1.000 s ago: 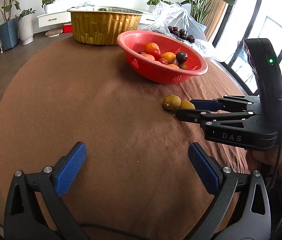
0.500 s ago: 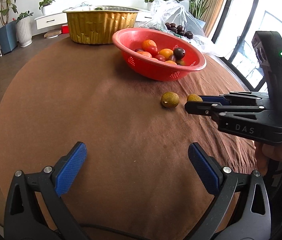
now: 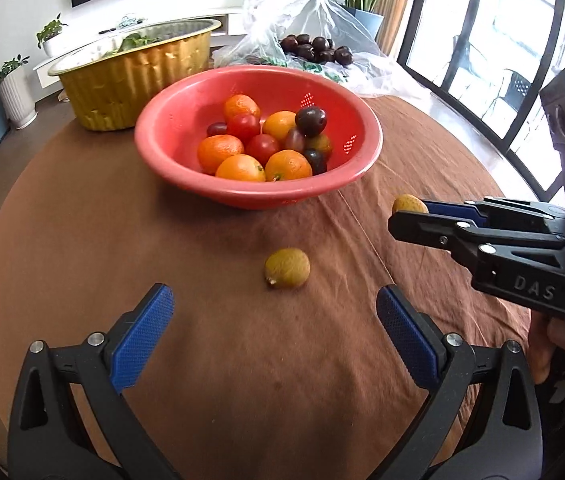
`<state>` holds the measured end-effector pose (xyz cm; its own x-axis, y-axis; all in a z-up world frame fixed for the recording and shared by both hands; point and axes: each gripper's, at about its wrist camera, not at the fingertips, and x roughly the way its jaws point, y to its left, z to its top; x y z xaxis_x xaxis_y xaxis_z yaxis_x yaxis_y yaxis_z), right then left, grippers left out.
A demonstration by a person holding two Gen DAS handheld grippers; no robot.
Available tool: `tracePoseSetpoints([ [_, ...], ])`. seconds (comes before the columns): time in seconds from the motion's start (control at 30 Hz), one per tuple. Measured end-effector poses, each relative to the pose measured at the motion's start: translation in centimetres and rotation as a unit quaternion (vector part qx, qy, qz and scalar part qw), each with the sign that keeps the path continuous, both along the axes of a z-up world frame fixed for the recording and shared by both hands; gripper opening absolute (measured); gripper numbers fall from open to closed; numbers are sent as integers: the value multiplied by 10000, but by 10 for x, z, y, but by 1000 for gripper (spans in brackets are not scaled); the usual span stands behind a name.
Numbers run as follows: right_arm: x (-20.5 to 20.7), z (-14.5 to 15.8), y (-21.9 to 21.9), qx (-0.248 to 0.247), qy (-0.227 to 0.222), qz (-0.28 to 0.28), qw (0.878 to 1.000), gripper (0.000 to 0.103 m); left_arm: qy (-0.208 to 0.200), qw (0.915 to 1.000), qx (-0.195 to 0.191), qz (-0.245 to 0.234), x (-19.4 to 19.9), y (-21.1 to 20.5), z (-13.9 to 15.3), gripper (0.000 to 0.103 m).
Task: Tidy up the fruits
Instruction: 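Grasp a small pear with the right tool while the left tool grasps the other pear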
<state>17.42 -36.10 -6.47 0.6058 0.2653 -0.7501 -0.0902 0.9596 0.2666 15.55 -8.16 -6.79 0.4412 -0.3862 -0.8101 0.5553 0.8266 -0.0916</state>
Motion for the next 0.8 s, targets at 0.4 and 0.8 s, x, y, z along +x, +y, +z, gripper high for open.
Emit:
tracePoseSetpoints([
  [0.4, -2, 5, -7, 114, -87, -90, 9999, 27, 228, 9991, 154, -310, 15, -21, -21, 46],
  [0.8, -3, 5, -5, 90, -92, -73, 9999, 27, 133, 9989, 252, -362, 13, -26, -22, 33],
])
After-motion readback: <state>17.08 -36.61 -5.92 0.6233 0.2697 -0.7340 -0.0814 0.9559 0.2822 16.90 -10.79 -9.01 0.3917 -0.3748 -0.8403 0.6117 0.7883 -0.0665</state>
